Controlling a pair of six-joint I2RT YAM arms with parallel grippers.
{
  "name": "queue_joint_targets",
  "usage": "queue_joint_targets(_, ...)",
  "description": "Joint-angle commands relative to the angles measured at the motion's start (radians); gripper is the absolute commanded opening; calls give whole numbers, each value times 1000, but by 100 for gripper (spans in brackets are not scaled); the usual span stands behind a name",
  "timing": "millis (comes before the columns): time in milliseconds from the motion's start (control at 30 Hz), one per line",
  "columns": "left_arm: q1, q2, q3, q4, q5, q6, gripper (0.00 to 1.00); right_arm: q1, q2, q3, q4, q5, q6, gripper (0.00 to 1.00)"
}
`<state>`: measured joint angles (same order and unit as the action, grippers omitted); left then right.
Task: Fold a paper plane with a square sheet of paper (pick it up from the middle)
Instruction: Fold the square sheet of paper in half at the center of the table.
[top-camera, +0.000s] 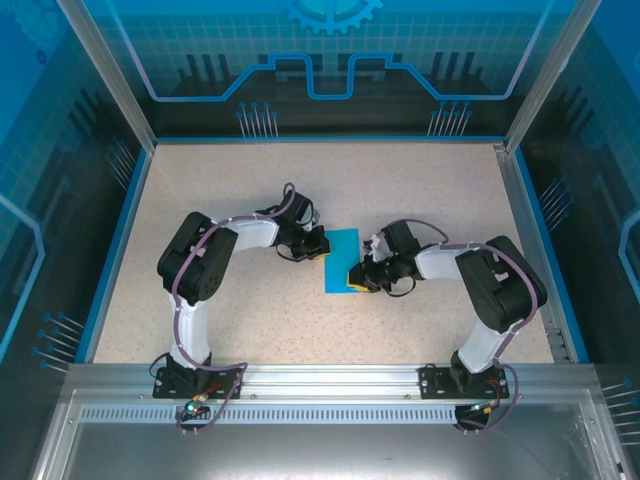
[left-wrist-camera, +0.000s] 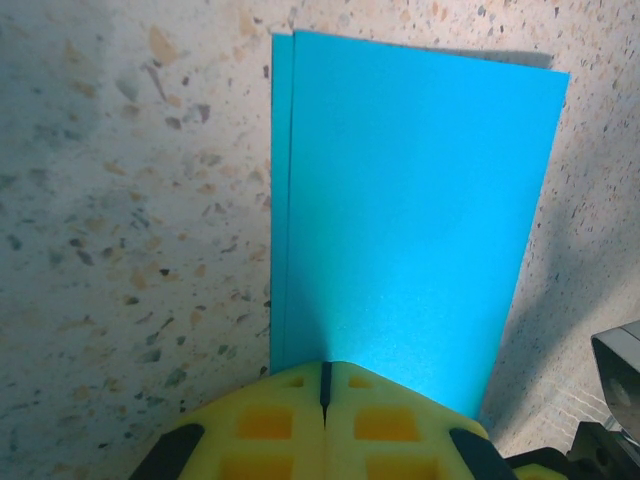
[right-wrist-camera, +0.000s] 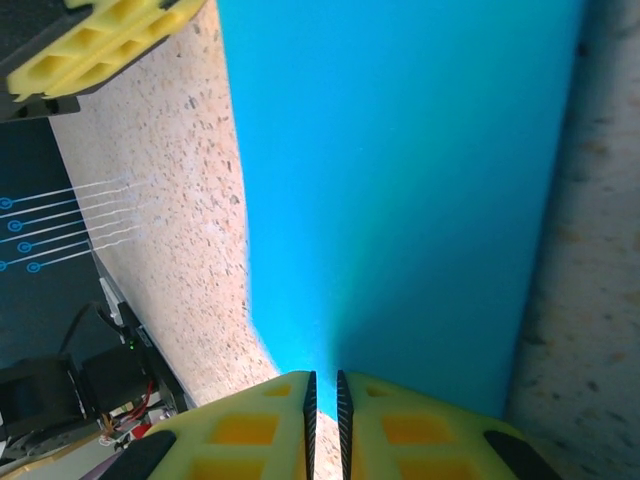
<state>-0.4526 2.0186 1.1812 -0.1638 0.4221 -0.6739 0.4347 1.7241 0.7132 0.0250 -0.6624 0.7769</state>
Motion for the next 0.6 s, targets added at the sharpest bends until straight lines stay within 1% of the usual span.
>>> queue_joint_targets(0,3,68,-60,-197,-136,5,0,16,-4,-12,63,-26,32,17)
queue_joint_targets(567,3,61,-52,-211,-143,11,0,16,53,-26,26,20,5,16)
